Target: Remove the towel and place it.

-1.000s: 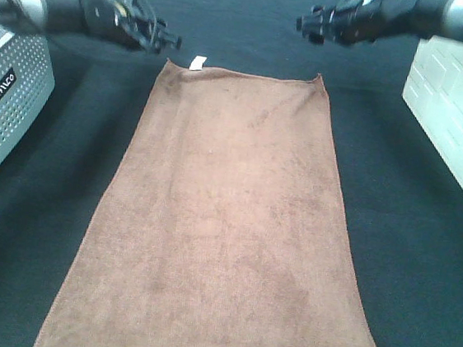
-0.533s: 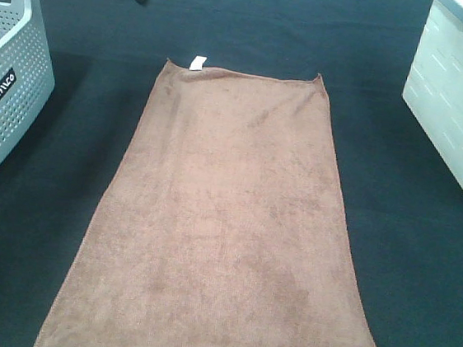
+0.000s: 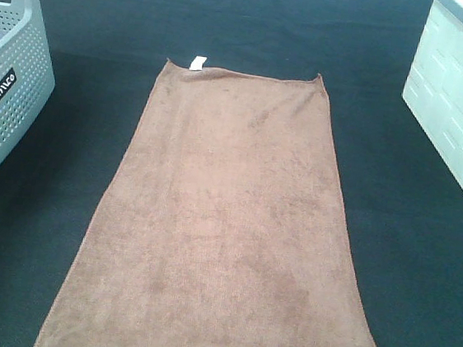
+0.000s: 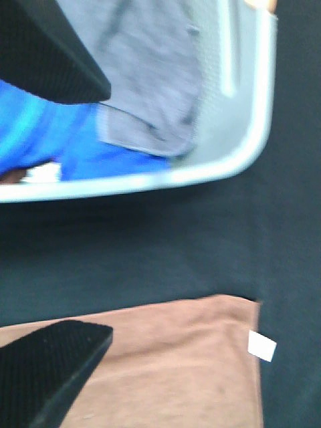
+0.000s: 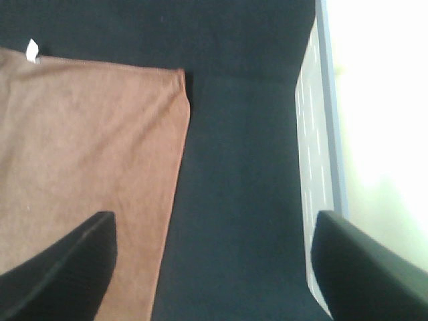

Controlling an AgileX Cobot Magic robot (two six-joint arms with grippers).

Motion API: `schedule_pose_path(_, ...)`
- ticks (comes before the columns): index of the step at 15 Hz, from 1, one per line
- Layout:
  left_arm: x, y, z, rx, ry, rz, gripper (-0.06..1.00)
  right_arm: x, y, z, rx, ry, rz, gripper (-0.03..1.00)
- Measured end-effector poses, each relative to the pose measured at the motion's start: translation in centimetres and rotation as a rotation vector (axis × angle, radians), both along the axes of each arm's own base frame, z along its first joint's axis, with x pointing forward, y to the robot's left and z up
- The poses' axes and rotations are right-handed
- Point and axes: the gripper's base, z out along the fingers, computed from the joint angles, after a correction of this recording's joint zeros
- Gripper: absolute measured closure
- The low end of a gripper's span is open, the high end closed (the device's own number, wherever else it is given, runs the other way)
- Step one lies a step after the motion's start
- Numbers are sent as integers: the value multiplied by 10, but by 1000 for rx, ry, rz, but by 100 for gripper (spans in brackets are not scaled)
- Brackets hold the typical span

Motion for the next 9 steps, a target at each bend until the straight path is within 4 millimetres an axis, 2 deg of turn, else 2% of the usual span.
schedule_pose_path(2, -22, 4, -8, 25, 89, 9, 12, -18, -3, 2, -16, 24, -7, 23)
schedule_pose_path(4, -53, 5, -16, 31, 125, 18, 12, -49, -5, -7, -20, 87, -11, 23)
schedule_pose_path(5, -72, 5, -16, 24, 115, 31, 12, -72, -6, -14, -23, 126, -11, 23)
schedule_pose_path(9, -179, 3, -3, 18, 42, 42, 12, -171, -12, -23, -20, 153, -9, 23)
